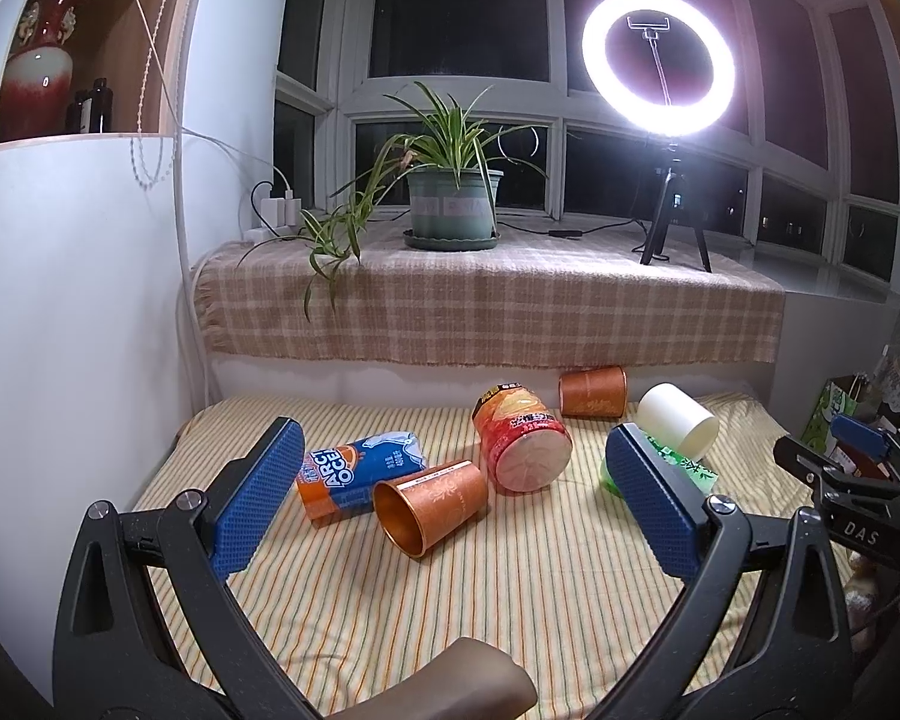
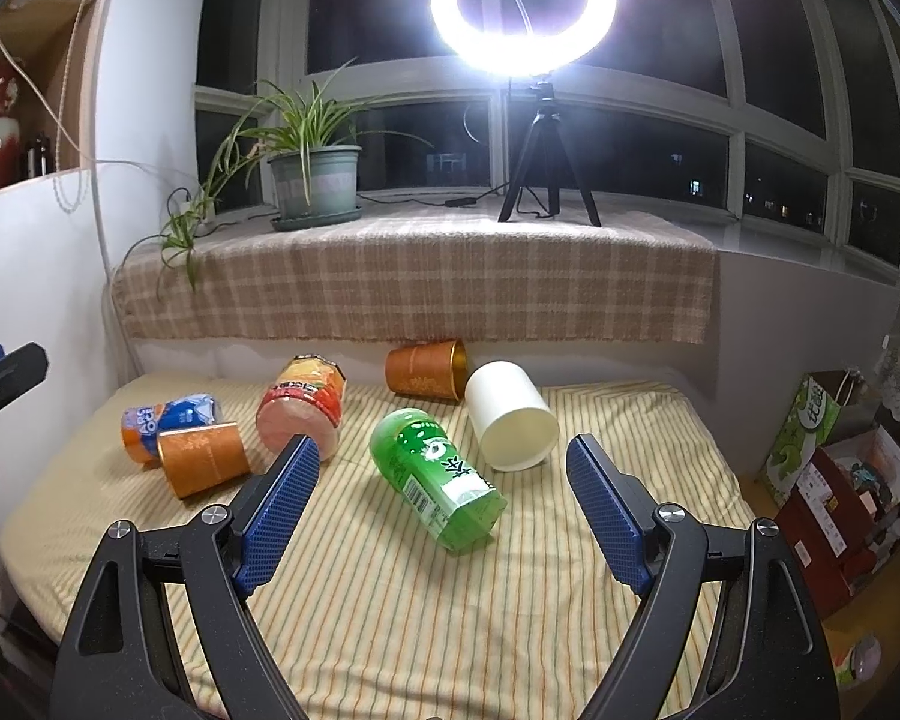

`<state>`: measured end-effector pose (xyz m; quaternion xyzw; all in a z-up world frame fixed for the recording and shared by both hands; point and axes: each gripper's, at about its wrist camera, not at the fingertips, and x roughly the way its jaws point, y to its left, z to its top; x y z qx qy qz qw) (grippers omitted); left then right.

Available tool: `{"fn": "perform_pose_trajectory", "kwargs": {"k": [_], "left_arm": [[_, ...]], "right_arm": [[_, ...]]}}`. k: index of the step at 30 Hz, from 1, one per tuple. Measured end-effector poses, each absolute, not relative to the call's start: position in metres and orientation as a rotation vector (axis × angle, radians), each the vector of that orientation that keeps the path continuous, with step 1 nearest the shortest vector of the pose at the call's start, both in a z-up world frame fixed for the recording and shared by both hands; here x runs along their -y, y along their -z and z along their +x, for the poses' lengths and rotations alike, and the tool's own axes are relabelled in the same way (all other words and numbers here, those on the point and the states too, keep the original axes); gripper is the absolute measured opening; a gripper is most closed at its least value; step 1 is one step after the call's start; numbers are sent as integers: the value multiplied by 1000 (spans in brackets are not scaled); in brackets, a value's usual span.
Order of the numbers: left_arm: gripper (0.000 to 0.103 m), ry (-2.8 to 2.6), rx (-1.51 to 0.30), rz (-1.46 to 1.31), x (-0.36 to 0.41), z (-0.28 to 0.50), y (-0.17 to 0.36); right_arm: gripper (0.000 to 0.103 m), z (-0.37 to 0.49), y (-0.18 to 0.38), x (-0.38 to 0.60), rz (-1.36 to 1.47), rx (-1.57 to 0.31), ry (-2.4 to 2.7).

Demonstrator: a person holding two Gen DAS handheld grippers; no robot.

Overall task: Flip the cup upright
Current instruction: 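Move the right tool toward the white cup lying on its side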

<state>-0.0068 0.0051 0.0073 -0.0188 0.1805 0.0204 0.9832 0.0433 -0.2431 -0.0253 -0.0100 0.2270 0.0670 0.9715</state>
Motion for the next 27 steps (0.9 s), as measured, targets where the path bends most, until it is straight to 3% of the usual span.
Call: {"fn": "perform_pose_trajectory", "kwargs": {"k": [12, 27], "left_arm": [[102, -68, -390, -28, -13, 2, 4], [102, -217, -445, -22, -69, -5, 15]], "right_arm": [[85, 101, 29, 252, -70, -554, -173], [85, 241, 53, 283, -83, -843, -219]]}}
